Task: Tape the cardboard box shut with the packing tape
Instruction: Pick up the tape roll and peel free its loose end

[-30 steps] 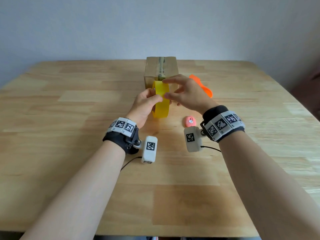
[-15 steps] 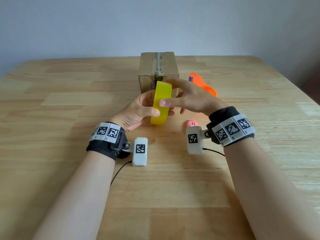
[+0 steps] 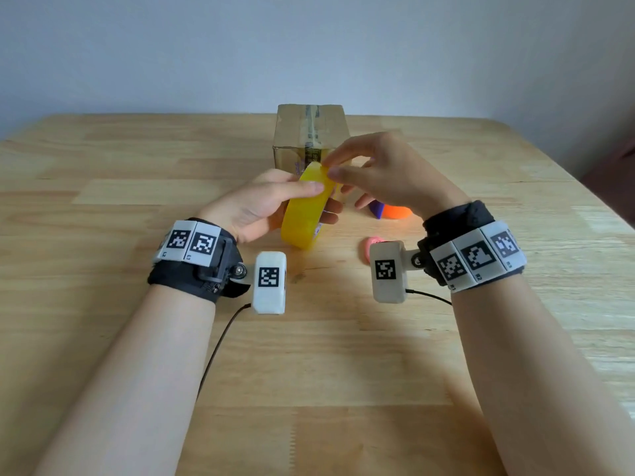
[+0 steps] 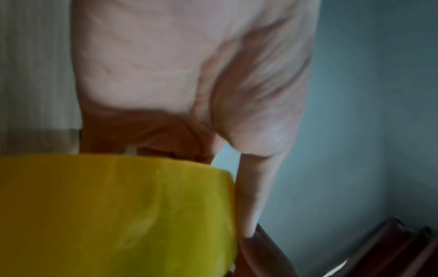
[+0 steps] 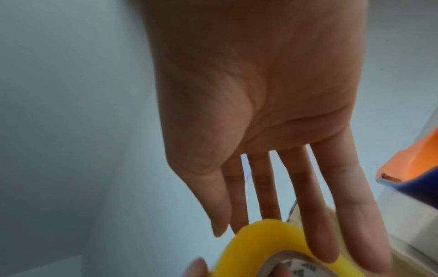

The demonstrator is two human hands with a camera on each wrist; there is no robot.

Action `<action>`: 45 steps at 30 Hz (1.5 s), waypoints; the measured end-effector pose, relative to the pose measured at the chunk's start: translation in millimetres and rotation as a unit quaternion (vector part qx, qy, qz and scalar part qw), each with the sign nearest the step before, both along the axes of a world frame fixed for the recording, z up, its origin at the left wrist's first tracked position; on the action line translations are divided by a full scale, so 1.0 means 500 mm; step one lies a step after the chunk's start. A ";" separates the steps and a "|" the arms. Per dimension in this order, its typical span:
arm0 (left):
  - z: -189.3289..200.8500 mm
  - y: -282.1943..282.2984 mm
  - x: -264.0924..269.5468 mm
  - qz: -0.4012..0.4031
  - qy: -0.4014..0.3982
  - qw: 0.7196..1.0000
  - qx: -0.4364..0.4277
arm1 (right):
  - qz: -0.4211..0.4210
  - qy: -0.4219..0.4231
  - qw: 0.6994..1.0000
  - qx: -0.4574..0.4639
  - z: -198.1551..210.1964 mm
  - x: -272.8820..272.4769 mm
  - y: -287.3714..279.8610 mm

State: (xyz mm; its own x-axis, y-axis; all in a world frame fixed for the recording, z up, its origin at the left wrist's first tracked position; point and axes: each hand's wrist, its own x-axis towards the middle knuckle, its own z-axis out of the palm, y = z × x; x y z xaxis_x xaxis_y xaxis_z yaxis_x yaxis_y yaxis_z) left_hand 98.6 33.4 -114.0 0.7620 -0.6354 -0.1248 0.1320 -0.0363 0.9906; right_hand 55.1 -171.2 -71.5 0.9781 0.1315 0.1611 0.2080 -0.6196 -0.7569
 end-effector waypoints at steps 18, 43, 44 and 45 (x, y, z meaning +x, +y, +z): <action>0.024 -0.029 -0.025 0.027 -0.060 0.993 0.103 | -0.021 0.008 0.998 -0.066 0.024 -0.020 0.019; 0.022 -0.030 -0.024 0.036 -0.052 0.993 0.104 | -0.021 -0.055 0.995 -0.076 0.009 -0.006 0.013; 0.021 -0.030 -0.023 0.039 -0.052 0.993 0.102 | -0.024 -0.055 0.996 -0.068 0.007 -0.003 0.013; 0.020 -0.030 -0.022 0.041 -0.051 0.993 0.101 | -0.027 -0.059 0.996 -0.060 0.004 0.000 0.013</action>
State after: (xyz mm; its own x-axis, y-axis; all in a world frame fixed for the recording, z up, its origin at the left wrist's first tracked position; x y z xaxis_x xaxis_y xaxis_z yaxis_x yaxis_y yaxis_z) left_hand 87.7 18.4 -104.1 0.8251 -0.5409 -0.1632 0.0421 -0.2292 0.9725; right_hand 54.9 -164.7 -69.2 0.9596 0.1045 0.2611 0.2546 -0.7174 -0.6485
